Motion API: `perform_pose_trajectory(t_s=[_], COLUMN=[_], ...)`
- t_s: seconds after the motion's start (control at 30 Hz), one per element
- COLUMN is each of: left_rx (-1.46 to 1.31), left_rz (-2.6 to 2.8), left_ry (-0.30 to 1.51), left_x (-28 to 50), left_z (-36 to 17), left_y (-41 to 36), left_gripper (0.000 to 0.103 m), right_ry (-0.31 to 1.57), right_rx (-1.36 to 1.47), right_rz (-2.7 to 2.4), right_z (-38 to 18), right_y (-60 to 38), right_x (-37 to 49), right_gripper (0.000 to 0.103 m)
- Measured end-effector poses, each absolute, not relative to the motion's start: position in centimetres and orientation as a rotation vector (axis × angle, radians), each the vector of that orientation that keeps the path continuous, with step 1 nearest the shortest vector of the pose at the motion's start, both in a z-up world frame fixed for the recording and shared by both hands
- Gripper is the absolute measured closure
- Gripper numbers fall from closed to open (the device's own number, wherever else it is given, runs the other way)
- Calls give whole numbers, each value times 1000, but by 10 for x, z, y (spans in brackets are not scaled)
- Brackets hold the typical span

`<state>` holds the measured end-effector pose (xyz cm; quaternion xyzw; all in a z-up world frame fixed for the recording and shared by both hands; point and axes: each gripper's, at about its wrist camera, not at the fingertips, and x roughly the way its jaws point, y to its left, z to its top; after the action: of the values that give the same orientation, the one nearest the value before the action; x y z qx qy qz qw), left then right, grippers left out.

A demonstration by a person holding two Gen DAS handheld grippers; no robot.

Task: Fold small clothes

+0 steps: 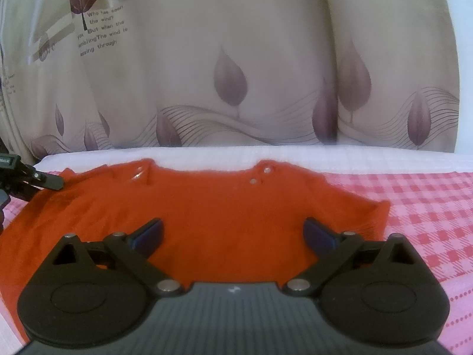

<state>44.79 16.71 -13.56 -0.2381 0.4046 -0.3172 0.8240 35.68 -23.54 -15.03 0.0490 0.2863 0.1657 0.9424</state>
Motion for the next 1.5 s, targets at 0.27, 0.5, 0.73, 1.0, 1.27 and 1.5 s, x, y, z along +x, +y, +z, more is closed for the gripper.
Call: perform_pose_trajectory(t_s=[0.27, 0.5, 0.73, 1.0, 1.27, 1.5], left_rx=[-558, -508, -462, -390, -388, -483], left_rz=[-531, -483, -418, -418, -425, -440], left_ry=[808, 748, 760, 804, 867, 962], left_x=[448, 435, 432, 426, 414, 416], left_z=[-147, -132, -106, -76, -65, -86], left_y=[162, 150, 129, 80, 26, -10], left_gripper=[82, 86, 88, 88, 88, 88], right_ry=[570, 567, 516, 415, 405, 399], right_rx=[101, 106, 154, 274, 282, 289], right_rz=[325, 323, 348, 416, 451, 449], right_z=[-149, -149, -146, -140, -139, -140], right_y=[-236, -237, -247, -272, -274, -274], right_x=[355, 354, 350, 339, 335, 334], right_gripper=[0, 0, 0, 0, 0, 0])
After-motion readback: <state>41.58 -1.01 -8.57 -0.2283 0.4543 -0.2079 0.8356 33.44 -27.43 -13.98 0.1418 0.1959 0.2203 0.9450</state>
